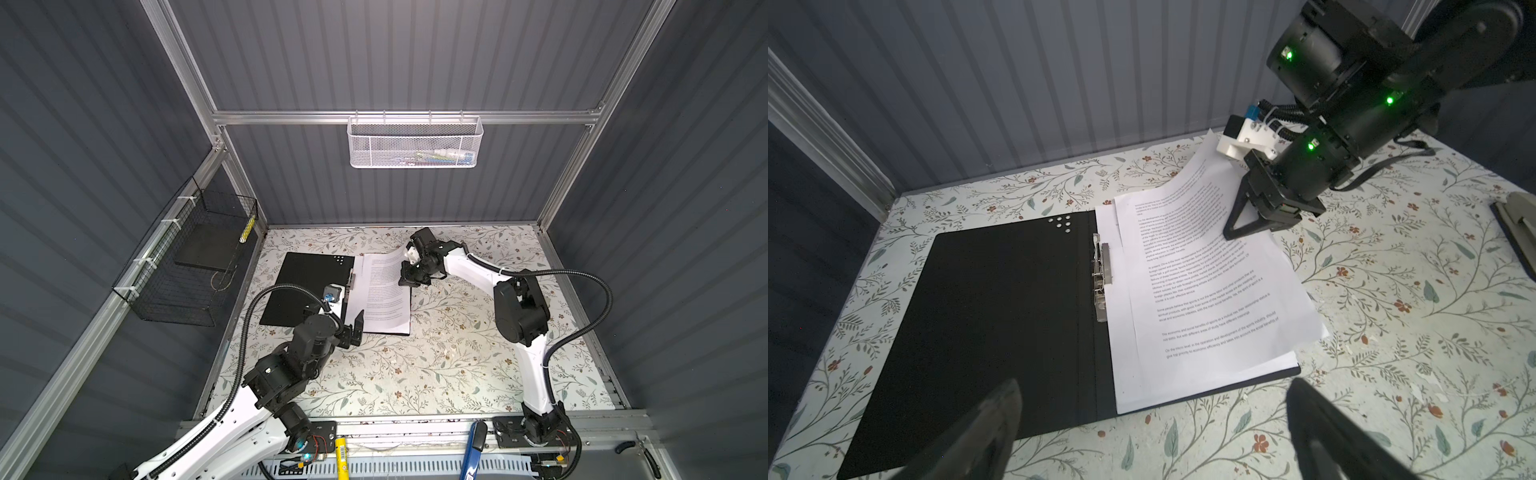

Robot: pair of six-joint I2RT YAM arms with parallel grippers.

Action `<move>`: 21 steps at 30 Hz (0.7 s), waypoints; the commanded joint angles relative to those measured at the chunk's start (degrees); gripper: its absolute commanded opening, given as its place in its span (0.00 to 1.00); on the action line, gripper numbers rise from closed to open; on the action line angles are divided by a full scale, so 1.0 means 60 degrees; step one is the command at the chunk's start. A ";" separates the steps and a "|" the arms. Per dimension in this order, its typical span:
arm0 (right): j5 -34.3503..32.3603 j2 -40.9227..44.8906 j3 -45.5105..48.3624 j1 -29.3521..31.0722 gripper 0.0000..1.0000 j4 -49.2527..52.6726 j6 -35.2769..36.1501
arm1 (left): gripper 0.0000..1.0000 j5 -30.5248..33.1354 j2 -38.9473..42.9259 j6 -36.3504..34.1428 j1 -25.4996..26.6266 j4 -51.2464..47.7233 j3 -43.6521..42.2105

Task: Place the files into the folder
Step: 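Lift the sheet with the right gripper onto the folder while the left draws back, then lower the sheet onto the folder's stack with the right gripper and release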

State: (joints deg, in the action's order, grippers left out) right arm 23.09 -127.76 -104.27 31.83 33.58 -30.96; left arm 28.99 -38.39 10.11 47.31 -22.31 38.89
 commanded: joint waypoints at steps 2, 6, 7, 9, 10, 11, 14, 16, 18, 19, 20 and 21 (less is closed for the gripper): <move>0.0241 -0.0381 -0.0442 0.0129 0.00 0.0164 -0.0100 | 1.00 -0.0219 0.0231 0.0089 -0.0118 -0.0195 0.0140; 0.0342 -0.0647 -0.0756 0.0194 0.00 0.0265 -0.0118 | 1.00 -0.0227 0.0236 0.0073 -0.0121 -0.0193 0.0138; 0.0345 -0.0717 -0.0876 0.0203 0.00 0.0333 -0.0103 | 1.00 -0.0245 0.0211 0.0073 -0.0121 -0.0196 0.0142; 0.0359 -0.0821 -0.1045 0.0226 0.00 0.0422 -0.0112 | 1.00 -0.0264 0.0159 0.0077 -0.0136 -0.0228 0.0175; 0.0369 -0.0853 -0.1086 0.0239 0.00 0.0439 -0.0139 | 1.00 -0.0276 0.0141 0.0074 -0.0141 -0.0227 0.0178; 0.0370 -0.0865 -0.1086 0.0234 0.00 0.0436 -0.0146 | 1.00 -0.0269 0.0144 0.0073 -0.0143 -0.0227 0.0173; 0.0428 -0.0897 -0.1093 0.0241 0.00 0.0365 -0.0162 | 1.00 -0.0318 0.0144 0.0058 -0.0150 -0.0221 0.0160; 0.0442 -0.0939 -0.1121 0.0238 0.00 0.0380 -0.0185 | 1.00 -0.0354 0.0116 0.0058 -0.0152 -0.0219 0.0165; 0.0483 -0.0950 -0.1132 0.0246 0.00 0.0366 -0.0209 | 1.00 -0.0388 0.0100 0.0052 -0.0173 -0.0221 0.0180; 0.0501 -0.0971 -0.1137 0.0247 0.00 0.0363 -0.0217 | 1.00 -0.0390 0.0100 0.0043 -0.0171 -0.0221 0.0175; 0.0511 -0.0983 -0.1140 0.0246 0.00 0.0356 -0.0216 | 1.00 -0.0395 0.0092 0.0044 -0.0166 -0.0216 0.0181; 0.0513 -0.0989 -0.1152 0.0257 0.00 0.0351 -0.0231 | 1.00 -0.0380 0.0080 0.0051 -0.0170 -0.0220 0.0168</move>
State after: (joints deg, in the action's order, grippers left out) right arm 25.34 -132.57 -109.73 33.06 34.57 -31.97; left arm 27.35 -37.89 10.11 46.70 -23.18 38.89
